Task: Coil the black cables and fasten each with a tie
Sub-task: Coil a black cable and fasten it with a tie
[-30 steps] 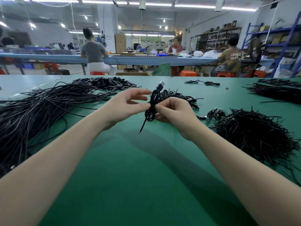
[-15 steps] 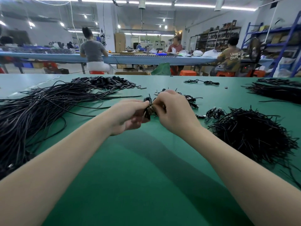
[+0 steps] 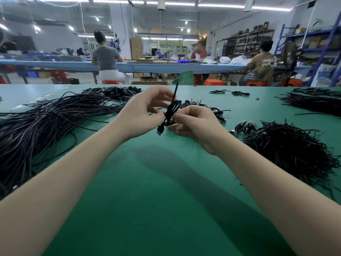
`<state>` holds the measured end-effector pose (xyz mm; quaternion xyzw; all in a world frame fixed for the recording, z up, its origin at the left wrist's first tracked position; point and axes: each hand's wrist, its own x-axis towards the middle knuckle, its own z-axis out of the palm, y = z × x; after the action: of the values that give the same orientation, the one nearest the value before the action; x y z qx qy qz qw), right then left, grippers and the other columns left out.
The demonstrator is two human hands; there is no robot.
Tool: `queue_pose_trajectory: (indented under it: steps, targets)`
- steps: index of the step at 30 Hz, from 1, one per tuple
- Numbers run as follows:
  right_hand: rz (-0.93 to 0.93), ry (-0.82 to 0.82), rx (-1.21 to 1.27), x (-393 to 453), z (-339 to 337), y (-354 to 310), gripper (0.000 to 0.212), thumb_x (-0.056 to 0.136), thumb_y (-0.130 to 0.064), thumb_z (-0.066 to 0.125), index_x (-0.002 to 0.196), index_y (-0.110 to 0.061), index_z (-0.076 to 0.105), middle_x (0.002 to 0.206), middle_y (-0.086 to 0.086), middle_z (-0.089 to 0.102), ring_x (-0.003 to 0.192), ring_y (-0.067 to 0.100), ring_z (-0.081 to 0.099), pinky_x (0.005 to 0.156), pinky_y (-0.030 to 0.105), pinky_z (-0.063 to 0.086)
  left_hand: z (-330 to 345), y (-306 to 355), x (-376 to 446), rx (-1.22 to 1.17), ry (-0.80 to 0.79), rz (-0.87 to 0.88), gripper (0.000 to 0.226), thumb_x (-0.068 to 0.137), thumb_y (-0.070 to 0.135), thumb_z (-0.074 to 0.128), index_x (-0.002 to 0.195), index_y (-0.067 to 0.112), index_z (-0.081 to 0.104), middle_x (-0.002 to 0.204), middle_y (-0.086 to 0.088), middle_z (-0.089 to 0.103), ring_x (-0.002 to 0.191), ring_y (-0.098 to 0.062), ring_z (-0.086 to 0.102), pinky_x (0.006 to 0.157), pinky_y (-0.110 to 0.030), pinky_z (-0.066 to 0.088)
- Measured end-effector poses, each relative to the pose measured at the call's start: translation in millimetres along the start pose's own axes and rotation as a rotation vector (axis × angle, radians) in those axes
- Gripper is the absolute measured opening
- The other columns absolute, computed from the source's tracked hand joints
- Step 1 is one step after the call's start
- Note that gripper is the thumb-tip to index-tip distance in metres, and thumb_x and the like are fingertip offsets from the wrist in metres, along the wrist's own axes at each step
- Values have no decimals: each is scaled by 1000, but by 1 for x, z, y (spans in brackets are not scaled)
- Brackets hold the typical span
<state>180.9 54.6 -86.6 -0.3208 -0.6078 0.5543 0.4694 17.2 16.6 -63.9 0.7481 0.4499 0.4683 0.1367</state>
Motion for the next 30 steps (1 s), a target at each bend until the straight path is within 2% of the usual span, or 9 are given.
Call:
queue_pose_trajectory:
  steps: [5, 9, 12, 16, 19, 23, 25, 27, 30]
  targets:
    - [-42, 2, -142, 0, -2, 2, 9, 90, -8, 64, 81, -11, 62, 69, 0, 65, 59, 5, 66, 52, 16, 47, -1, -1, 0, 86, -15, -79, 19, 87, 17, 69, 104, 25, 71, 95, 7, 74, 87, -9, 70, 84, -30, 56]
    - [-153, 46, -521, 0, -3, -3, 14, 87, -13, 68, 75, -20, 65, 68, -9, 66, 59, 2, 62, 56, 17, 45, 10, -1, -3, -79, -20, -237, 11, 96, 16, 56, 105, 18, 61, 88, -11, 70, 85, -29, 69, 77, -42, 58]
    - [-536, 149, -1010, -2, -3, -1, 9, 86, -9, 65, 79, -13, 68, 75, -2, 63, 69, 15, 57, 65, 28, 45, 18, 1, -1, -444, -23, -580, 6, 98, 16, 52, 95, 15, 57, 66, -4, 64, 77, -25, 62, 49, -23, 54]
    - [-1231, 158, -1391, -7, -12, 9, 7, 77, 9, 68, 77, 2, 66, 79, 18, 63, 74, 33, 64, 62, 37, 51, 0, 1, -3, -1048, -211, -997, 16, 79, 17, 55, 71, 6, 64, 55, 3, 59, 40, -4, 57, 33, -17, 44]
    - [-964, 83, -1107, -9, -6, 8, 2, 86, 4, 62, 86, 4, 64, 89, 18, 61, 99, 33, 65, 73, 38, 50, -5, 0, -2, -953, -188, -923, 19, 89, 25, 51, 79, 14, 62, 55, 7, 60, 38, -1, 54, 33, -13, 40]
    - [-430, 112, -573, -3, 4, 2, 12, 89, -7, 62, 80, -15, 62, 73, 2, 63, 65, 13, 60, 57, 26, 46, -4, -2, 4, -414, -25, -606, 26, 95, 24, 51, 115, 34, 64, 69, 7, 70, 53, -8, 64, 43, -17, 44]
    - [-257, 110, -349, -1, 3, 0, 14, 90, -8, 61, 78, -15, 61, 76, 6, 67, 71, 21, 69, 67, 31, 58, -7, -5, 5, -112, 9, -427, 36, 91, 18, 52, 107, 47, 65, 84, 17, 70, 70, -3, 65, 56, -17, 48]
    - [-141, 105, -163, 0, 0, 0, 14, 92, -6, 60, 79, -10, 60, 78, 9, 67, 70, 19, 71, 70, 29, 60, -8, -5, 4, -86, -34, -325, 33, 89, 21, 61, 97, 52, 67, 102, 14, 71, 86, -1, 64, 75, -20, 52]
    - [-46, 32, -81, 1, -3, 4, 11, 91, -4, 61, 81, -7, 60, 78, 7, 67, 65, 11, 70, 65, 22, 58, -4, -6, 2, -146, -38, -275, 8, 89, 30, 67, 94, 34, 72, 96, 6, 74, 94, -12, 68, 85, -31, 55]
